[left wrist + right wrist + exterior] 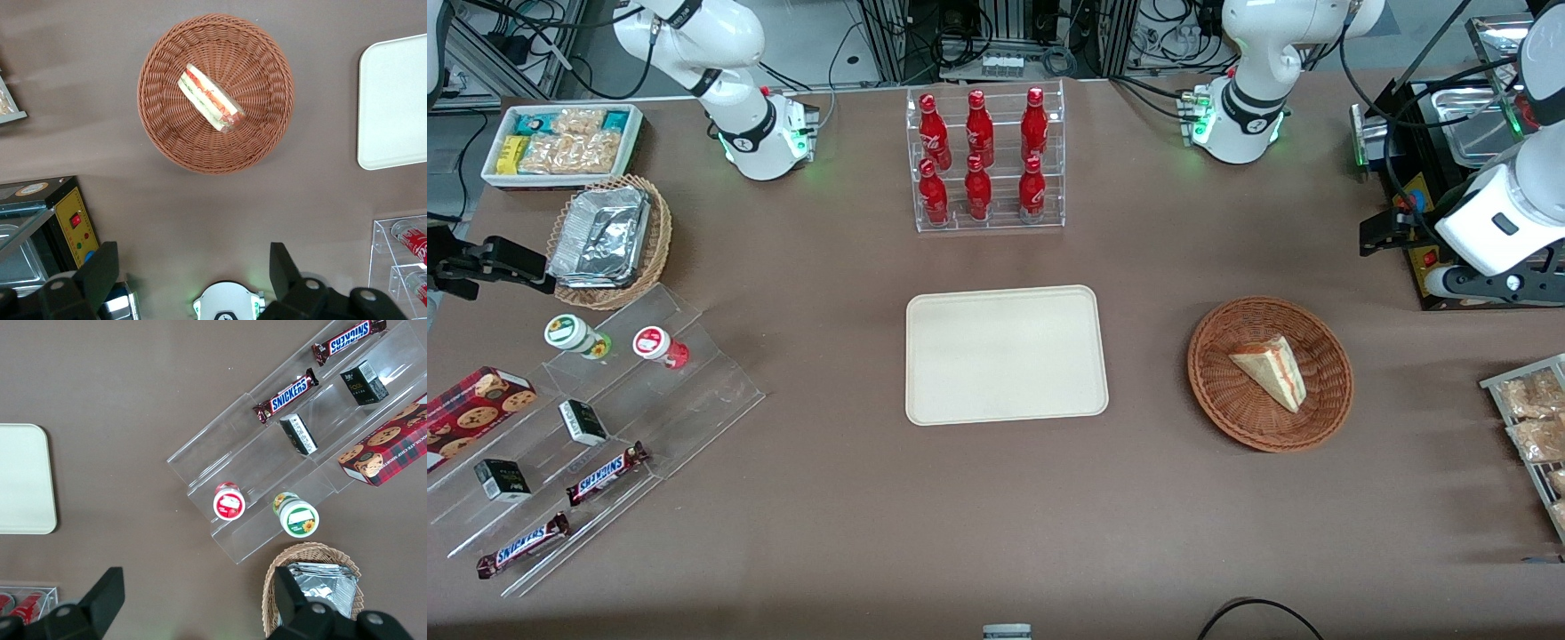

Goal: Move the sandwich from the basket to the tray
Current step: 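Move the left gripper over the wicker basket above the wrapped sandwich, then lower the open left gripper onto the sandwich and close on it, then lift the sandwich out of the basket and carry it over the tray, then lower the sandwich onto the tray and open the left gripper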

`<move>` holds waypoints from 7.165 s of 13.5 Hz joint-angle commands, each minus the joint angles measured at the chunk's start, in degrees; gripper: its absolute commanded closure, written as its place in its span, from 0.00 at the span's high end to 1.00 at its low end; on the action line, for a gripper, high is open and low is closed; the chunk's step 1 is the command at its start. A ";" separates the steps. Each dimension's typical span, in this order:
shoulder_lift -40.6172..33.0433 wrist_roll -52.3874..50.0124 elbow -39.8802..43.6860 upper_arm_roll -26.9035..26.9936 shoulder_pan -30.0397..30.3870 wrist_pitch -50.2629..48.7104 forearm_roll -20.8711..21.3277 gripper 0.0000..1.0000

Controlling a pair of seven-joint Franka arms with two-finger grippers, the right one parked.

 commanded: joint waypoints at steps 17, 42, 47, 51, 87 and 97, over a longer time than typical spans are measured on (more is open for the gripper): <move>9.57 -0.75 -14.17 0.49 0.39 23.52 0.00 1.00; 6.23 -43.19 -36.85 0.13 -1.01 54.20 -4.48 1.00; 8.34 -43.90 -38.34 0.13 -1.80 58.33 -4.48 1.00; 10.71 -43.90 -38.52 0.13 -1.72 61.06 -4.48 1.00; 36.72 -49.52 4.71 -27.82 -16.65 36.19 11.34 0.00; 46.66 -54.19 14.03 -27.82 -22.28 36.37 16.44 0.00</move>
